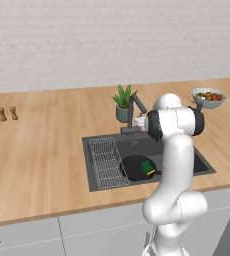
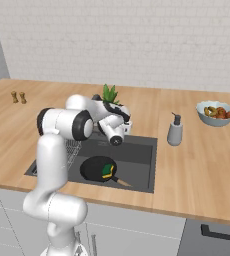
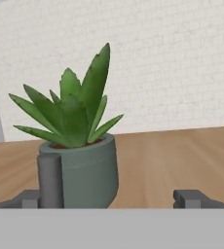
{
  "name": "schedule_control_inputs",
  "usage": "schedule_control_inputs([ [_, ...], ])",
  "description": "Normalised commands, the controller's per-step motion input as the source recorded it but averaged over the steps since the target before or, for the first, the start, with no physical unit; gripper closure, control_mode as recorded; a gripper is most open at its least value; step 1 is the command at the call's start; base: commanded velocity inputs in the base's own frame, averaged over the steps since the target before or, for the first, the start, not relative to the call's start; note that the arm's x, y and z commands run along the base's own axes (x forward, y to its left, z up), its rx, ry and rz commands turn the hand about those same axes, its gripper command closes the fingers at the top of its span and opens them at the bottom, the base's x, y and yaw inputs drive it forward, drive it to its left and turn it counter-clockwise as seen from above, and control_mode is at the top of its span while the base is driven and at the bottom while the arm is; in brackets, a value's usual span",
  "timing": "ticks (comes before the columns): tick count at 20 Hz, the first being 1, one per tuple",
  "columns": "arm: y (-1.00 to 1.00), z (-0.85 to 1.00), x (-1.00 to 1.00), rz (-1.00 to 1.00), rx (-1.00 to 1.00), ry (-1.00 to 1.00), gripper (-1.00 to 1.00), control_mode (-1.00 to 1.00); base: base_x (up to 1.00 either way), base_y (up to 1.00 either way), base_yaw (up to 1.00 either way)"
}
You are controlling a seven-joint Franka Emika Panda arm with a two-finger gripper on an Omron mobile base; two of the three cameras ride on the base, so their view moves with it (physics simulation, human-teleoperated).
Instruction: Pick the pan and sponge and place them into the sink. Then turn on the water.
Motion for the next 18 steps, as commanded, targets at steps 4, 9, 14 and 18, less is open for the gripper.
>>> schedule_control_inputs([
  [4, -0.79, -0.01, 0.00, 0.03, 0.02, 0.00, -1.00, -1.00, 0.00, 0.00, 0.00],
  [9, -0.78, 0.00, 0.00, 0.03, 0.02, 0.00, -1.00, -1.00, 0.00, 0.00, 0.00],
  [14, -0.75, 0.00, 0.00, 0.02, 0.02, 0.00, -1.00, -1.00, 0.00, 0.00, 0.00],
  [18, -0.69, -0.01, 0.00, 0.02, 0.02, 0.00, -1.00, -1.00, 0.00, 0.00, 0.00],
])
